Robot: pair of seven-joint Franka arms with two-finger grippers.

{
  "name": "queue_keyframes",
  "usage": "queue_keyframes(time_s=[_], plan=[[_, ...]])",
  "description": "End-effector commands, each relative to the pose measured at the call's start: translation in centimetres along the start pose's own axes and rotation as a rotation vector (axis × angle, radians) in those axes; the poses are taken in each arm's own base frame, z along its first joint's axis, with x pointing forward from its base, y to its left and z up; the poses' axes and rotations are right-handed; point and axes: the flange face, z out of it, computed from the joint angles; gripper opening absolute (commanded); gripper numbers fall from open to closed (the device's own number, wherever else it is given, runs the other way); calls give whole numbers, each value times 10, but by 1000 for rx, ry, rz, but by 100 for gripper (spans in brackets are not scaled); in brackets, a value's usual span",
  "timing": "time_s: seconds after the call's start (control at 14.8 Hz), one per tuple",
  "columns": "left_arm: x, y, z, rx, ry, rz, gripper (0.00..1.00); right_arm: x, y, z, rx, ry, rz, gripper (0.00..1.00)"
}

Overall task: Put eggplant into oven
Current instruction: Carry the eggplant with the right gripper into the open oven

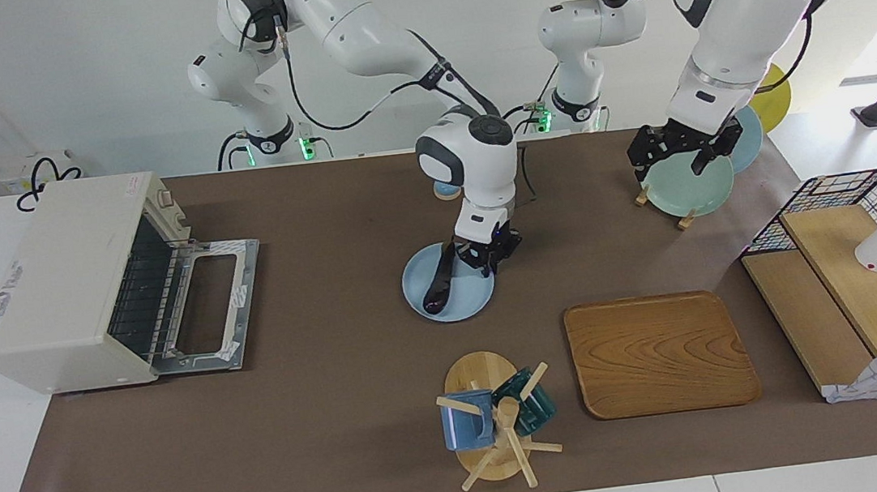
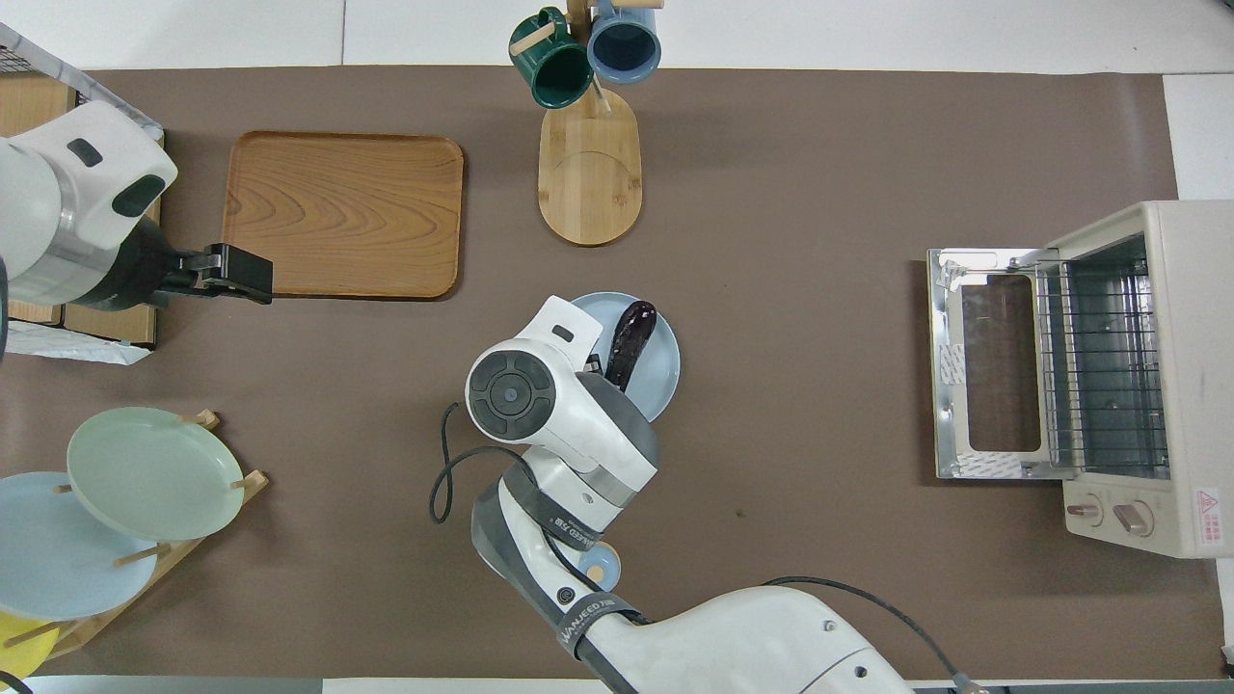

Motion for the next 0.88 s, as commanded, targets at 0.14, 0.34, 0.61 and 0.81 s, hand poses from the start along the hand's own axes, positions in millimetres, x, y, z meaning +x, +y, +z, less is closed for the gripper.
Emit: queue_keyframes(time_s=[0.14, 0.34, 0.61, 0.81], plan=[[-11, -8, -6, 27, -19, 66, 100, 18, 33, -43, -134, -75, -39, 0], [-11, -8, -21, 19, -12, 63, 100, 21, 87, -81, -188, -139, -61, 0], [-13, -8, -29, 14, -12, 37, 100, -2, 179, -92, -205, -206, -98, 0], [-12, -15, -29, -2, -9, -6, 100, -34, 252, -107, -207, -260, -38, 0]])
